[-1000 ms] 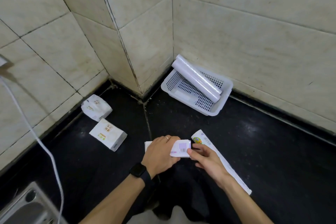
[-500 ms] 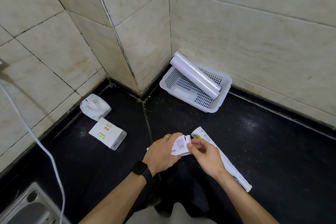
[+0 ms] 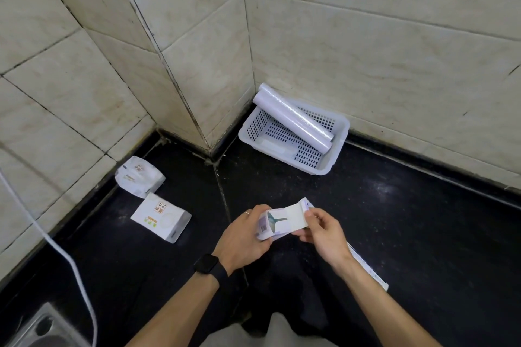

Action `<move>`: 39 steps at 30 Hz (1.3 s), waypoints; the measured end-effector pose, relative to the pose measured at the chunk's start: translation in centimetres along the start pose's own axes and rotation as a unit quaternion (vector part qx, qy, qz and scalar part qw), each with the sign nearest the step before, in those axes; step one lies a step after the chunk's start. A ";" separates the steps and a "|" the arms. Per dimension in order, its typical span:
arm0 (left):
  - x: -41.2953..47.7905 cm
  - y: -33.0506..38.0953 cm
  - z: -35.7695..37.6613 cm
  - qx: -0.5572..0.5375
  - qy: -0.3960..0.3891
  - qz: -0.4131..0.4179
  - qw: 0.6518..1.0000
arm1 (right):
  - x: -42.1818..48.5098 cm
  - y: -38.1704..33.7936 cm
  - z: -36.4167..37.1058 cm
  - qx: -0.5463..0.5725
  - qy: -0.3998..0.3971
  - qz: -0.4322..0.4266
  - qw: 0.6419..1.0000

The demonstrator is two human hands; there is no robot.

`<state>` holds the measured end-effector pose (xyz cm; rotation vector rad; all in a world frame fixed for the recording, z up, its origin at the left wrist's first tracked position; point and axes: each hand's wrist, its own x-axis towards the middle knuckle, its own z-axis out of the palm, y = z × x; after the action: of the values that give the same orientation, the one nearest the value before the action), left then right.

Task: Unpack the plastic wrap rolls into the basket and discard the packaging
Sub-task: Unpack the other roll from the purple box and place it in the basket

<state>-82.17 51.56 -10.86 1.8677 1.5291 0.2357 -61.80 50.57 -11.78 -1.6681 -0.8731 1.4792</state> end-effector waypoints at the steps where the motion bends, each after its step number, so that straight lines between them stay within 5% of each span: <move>1: 0.0 0.1 -0.1 -0.009 0.003 0.001 1.000 | 0.0 0.3 0.1 -0.002 0.017 -0.002 1.000; 5: -0.2 0.6 0.1 -0.060 0.019 -0.018 0.998 | 0.3 1.7 0.3 -0.076 0.070 -0.027 0.994; 13: -0.1 1.6 0.5 -0.108 0.036 -0.024 0.993 | 0.6 2.0 0.9 -0.068 -0.036 0.013 0.997; 18: -0.2 0.6 0.4 -0.052 0.029 -0.027 0.998 | 0.9 2.6 -0.6 -0.074 0.039 0.007 0.996; 22: -0.2 0.0 0.6 0.019 0.029 -0.021 0.999 | -0.1 2.1 -1.0 -0.113 0.079 -0.074 0.988; 28: 0.3 0.8 0.3 0.046 0.007 0.010 0.999 | -0.2 2.4 -0.2 -0.256 -0.033 -0.213 0.942; 39: 0.1 0.0 0.0 0.053 0.011 0.039 0.998 | -0.3 2.5 -0.4 -0.220 0.011 -0.243 0.945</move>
<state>-82.17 51.65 -10.90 2.0172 1.5111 0.2150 -61.39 49.02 -13.75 -1.6005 -1.5593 0.9686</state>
